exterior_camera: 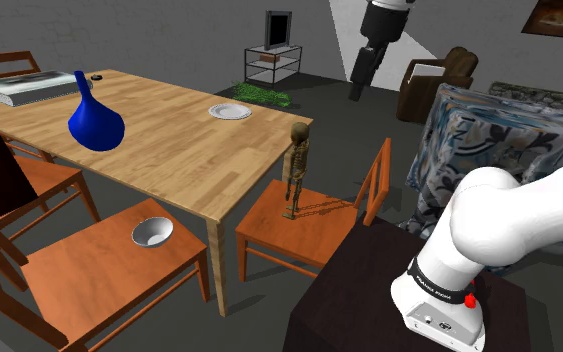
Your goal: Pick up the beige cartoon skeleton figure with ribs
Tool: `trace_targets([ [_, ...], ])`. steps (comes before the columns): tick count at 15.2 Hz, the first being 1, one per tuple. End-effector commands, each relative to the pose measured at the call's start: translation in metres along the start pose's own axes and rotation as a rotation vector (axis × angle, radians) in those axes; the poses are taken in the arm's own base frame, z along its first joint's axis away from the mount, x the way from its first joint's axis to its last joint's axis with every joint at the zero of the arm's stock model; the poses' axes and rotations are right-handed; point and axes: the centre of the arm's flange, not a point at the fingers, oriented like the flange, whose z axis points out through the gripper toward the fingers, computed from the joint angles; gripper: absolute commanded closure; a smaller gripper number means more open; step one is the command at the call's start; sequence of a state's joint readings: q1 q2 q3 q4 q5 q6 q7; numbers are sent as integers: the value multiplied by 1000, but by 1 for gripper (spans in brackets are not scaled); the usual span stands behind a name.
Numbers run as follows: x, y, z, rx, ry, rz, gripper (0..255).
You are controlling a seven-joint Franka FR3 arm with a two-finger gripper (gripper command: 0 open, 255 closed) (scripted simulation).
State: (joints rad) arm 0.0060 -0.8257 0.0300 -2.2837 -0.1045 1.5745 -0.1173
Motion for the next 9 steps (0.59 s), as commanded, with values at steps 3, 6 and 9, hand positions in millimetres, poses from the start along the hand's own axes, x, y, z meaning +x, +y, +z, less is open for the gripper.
trace_targets([
  [3,20,12,15,9,-10,45,0],
  [6,49,31,39,22,-24,113,0],
  [9,77,52,63,35,-38,181,0],
])
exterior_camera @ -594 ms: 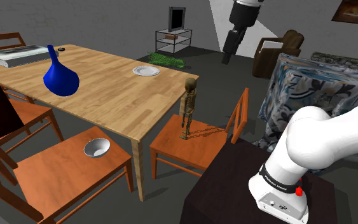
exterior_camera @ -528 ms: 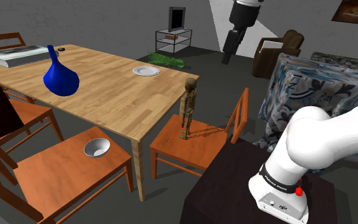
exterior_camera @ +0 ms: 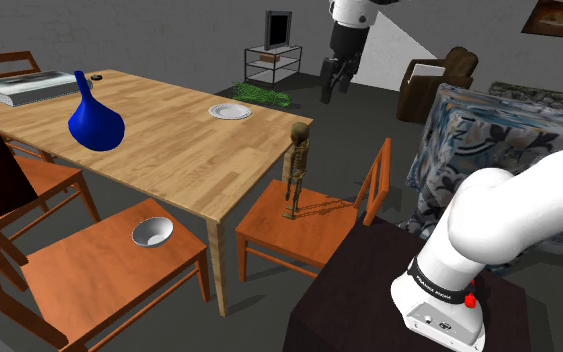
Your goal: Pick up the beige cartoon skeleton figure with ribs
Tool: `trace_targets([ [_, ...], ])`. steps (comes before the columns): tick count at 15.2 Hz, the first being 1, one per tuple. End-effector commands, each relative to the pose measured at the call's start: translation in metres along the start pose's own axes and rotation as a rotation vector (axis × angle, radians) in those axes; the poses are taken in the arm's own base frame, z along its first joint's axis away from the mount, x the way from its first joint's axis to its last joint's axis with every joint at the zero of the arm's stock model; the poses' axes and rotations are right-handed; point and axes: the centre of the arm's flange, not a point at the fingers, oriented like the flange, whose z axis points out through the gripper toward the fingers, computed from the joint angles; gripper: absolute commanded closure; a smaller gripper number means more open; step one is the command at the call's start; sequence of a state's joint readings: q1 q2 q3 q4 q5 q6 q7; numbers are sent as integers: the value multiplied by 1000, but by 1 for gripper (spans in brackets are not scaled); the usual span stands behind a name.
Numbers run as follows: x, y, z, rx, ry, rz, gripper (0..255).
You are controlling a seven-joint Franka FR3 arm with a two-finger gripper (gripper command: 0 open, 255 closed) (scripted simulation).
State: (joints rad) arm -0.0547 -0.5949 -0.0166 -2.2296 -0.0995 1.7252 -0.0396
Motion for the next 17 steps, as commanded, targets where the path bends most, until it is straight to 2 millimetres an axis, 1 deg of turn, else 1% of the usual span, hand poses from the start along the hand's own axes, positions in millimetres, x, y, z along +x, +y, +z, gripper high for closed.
trace_targets([
  [1,19,12,19,8,-10,47,0],
  [9,93,67,83,43,-48,228,0],
  [17,153,132,152,78,-86,409,0],
])
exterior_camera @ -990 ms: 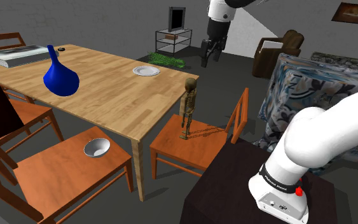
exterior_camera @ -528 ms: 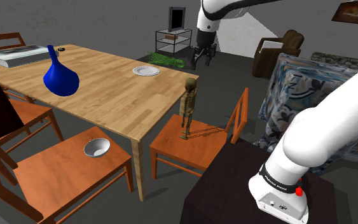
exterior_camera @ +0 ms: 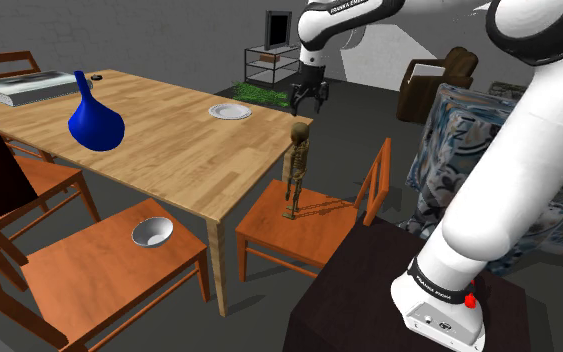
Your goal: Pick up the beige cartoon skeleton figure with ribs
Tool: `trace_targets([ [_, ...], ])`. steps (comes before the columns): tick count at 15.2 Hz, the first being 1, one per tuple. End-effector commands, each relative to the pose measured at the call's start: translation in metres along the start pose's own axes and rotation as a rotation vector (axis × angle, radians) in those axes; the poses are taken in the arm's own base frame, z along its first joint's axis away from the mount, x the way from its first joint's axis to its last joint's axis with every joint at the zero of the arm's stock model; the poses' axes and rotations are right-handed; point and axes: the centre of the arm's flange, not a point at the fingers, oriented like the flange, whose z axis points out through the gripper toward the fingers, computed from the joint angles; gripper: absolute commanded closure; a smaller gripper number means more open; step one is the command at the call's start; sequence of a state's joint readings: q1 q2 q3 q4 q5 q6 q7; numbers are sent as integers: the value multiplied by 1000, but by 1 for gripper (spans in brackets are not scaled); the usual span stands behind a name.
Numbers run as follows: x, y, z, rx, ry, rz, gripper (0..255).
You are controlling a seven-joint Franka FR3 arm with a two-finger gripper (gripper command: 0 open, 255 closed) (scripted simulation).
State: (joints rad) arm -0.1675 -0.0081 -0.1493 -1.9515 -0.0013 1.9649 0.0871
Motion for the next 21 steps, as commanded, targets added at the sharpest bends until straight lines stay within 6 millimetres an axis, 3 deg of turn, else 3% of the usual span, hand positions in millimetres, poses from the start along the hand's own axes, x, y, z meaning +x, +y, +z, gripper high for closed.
trace_targets([
  [1,21,14,14,9,-9,46,0],
  [13,126,100,112,60,-67,318,0],
  [19,167,151,165,86,-95,454,0],
  [21,170,156,175,89,-98,466,0],
])
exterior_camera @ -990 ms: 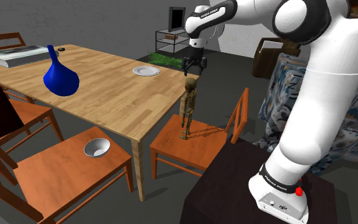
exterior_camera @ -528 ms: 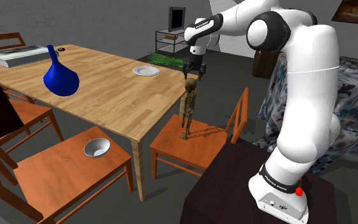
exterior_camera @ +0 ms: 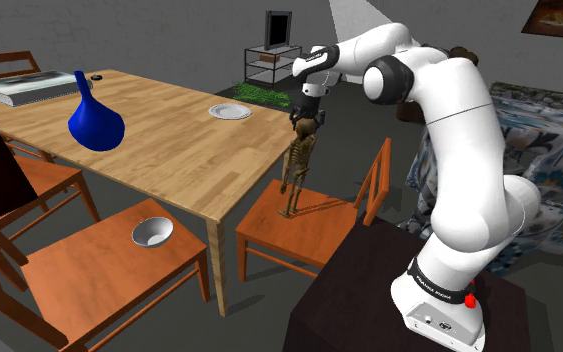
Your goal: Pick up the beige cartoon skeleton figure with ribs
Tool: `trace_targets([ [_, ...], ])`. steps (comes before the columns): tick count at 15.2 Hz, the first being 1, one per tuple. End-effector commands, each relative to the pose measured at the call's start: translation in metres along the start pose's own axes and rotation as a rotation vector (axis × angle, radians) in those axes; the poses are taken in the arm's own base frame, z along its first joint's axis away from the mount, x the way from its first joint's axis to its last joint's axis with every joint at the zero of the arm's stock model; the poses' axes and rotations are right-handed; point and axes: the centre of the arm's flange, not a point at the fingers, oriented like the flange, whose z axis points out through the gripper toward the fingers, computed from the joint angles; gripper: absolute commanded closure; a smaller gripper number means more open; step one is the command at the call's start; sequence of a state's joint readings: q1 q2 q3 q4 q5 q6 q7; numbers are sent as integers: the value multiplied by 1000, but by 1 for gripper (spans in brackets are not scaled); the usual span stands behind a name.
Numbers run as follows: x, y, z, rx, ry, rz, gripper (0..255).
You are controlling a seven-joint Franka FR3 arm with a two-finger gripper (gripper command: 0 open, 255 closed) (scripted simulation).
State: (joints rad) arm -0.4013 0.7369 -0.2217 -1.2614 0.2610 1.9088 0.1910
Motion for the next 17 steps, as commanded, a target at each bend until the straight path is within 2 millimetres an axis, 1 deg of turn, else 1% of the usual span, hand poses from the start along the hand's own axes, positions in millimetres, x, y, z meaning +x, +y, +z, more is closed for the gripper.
trace_targets([
  [1,4,5,16,0,-6,10,0],
  [6,6,7,42,0,-6,10,0],
  [8,7,8,45,0,-6,10,0],
  [9,11,3,41,0,-6,11,255],
  [10,9,0,39,0,-5,11,255],
  [11,14,-3,42,0,-5,11,255],
  [12,12,-4,43,1,-5,11,255],
  [13,11,-11,49,1,-5,11,255],
  [14,14,-16,52,1,-4,11,255],
  [15,15,-17,58,0,-4,11,255],
  [16,8,-23,58,-1,-4,12,255],
  [17,3,-25,59,-2,-2,12,255],
])
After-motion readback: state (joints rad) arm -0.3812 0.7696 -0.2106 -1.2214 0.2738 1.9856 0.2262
